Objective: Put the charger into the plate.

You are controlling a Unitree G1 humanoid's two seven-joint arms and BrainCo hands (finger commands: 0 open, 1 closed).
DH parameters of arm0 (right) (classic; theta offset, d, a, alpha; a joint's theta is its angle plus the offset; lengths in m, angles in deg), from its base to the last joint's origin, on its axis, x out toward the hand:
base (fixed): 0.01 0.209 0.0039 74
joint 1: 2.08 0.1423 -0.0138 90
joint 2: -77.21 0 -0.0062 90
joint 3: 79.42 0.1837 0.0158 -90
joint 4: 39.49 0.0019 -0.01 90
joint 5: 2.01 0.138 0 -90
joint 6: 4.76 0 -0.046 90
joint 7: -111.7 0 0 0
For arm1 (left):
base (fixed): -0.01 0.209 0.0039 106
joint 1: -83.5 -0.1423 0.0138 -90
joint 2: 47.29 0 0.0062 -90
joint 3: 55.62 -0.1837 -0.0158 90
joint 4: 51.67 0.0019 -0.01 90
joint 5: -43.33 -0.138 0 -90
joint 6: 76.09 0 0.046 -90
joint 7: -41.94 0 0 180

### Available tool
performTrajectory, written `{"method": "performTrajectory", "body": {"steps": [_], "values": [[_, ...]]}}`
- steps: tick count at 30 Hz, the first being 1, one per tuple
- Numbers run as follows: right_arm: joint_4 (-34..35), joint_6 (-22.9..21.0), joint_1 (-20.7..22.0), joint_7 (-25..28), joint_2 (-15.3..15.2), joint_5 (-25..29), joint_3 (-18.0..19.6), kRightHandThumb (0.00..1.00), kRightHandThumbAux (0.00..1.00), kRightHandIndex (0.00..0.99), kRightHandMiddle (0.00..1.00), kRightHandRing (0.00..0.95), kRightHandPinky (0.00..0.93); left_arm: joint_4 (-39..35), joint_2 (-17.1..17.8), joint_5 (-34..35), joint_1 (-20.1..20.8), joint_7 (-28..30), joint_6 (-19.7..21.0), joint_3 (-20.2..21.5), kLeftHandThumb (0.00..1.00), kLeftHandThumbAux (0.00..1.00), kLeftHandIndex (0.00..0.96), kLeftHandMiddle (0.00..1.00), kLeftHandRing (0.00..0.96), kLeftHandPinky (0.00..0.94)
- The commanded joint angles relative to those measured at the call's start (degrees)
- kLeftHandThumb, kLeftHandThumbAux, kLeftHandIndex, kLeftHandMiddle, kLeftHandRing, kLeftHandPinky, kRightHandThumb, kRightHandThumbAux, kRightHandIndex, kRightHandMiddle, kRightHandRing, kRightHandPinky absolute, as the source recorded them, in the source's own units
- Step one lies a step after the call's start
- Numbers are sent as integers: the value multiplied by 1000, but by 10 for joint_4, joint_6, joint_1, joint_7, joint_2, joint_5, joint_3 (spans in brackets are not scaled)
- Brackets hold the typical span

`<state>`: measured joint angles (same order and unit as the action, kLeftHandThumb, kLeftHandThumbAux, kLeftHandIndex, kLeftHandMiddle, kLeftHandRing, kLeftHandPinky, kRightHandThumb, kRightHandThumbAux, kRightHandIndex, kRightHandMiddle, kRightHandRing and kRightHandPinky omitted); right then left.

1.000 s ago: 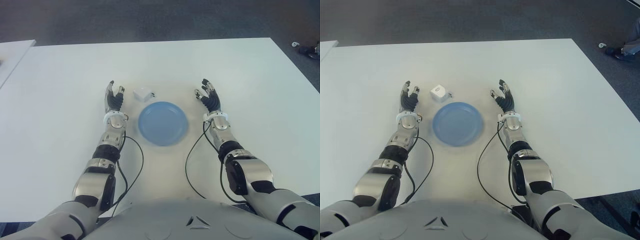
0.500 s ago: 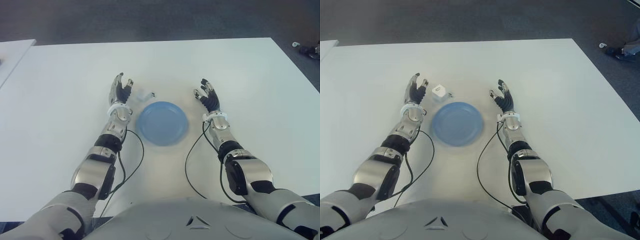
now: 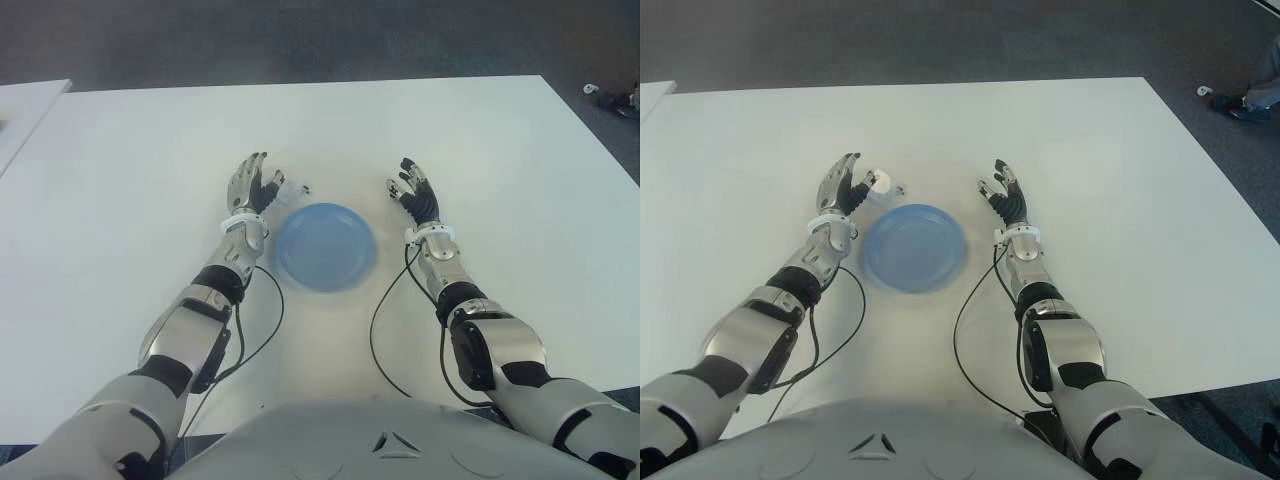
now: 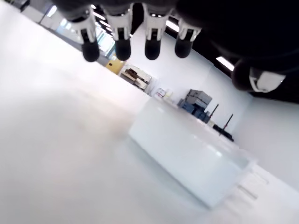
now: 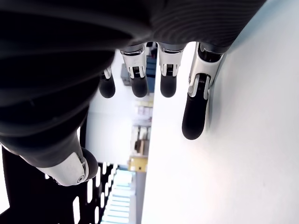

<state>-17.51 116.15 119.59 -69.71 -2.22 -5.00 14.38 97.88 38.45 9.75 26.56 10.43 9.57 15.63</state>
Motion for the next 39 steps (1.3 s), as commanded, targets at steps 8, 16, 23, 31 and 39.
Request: {"method": "performTrajectory", "body": {"steps": [8,16,23,31,39], "values": [[-39,-35,-41,11,17,-6,-6,74,661,0,104,109,132,66,12,-78,35,-5,27,-90,175,156,0,0,0,0],[-39,-35,-39,9,20,-7,-7,65,710,17,184,187,187,89,17,-93,46,38,31,-128,131,123,0,0,0,0],[-39,-33,-39,10,20,-8,-8,45,735,26,202,204,196,99,16,-89,48,53,29,-138,129,114,0,0,0,0],[-39,-30,-39,9,20,-10,-10,25,760,39,209,211,202,106,17,-85,49,58,27,-144,130,110,0,0,0,0],[-38,-25,-40,8,21,-13,-13,20,772,45,208,213,211,113,16,-85,49,61,24,-147,122,120,0,0,0,0]]}}
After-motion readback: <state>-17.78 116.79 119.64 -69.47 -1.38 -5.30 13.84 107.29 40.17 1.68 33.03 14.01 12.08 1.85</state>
